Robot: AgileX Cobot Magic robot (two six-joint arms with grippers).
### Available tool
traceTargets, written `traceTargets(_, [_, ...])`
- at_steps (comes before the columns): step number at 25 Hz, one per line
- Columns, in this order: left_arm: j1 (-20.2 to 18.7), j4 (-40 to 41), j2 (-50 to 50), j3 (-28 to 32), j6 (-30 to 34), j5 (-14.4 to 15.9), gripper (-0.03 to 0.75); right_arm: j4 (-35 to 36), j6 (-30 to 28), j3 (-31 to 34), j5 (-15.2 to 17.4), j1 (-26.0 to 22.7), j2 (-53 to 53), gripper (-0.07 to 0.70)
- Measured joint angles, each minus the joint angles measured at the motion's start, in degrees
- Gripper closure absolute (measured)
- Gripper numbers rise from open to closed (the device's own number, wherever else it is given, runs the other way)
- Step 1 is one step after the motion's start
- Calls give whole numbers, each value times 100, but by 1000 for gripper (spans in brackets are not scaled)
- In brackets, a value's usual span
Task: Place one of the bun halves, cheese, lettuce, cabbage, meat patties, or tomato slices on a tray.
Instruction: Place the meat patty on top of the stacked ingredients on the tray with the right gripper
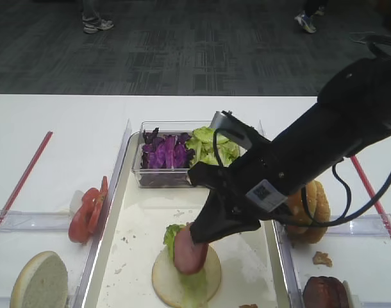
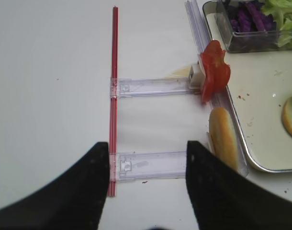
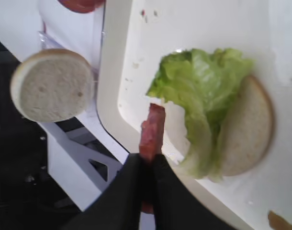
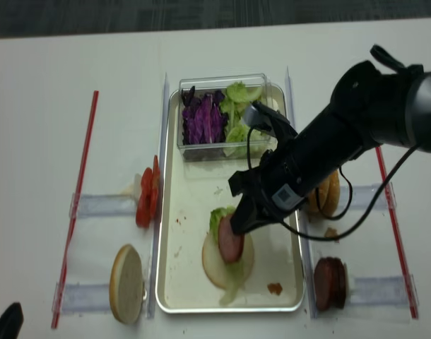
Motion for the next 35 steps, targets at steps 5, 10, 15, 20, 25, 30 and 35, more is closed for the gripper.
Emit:
traceTargets(5, [0,0,0,0,0,0,366,607,-608,0,468,-233,311,556])
traceTargets(10, [0,13,0,0,0,0,366,803,-885,0,702,-242,656,556])
traceTargets(15, [0,50,0,0,-31,0,366,866,-1190,-2,682,-245,851,556])
traceTargets(20, [0,63,0,0,-54,0,366,892,-1352,-12,517,-257,940,556])
traceTargets(25, [0,66,0,0,-68,0,366,1001,-1516,-20,465,-267,1102,556])
traceTargets(30, [0,75,0,0,-81,0,366,1004,-1647,-20,429,-267,1227,556])
traceTargets(35, [0,78,0,0,-90,0,366,1013,-1696,-33,416,-267,1237,556])
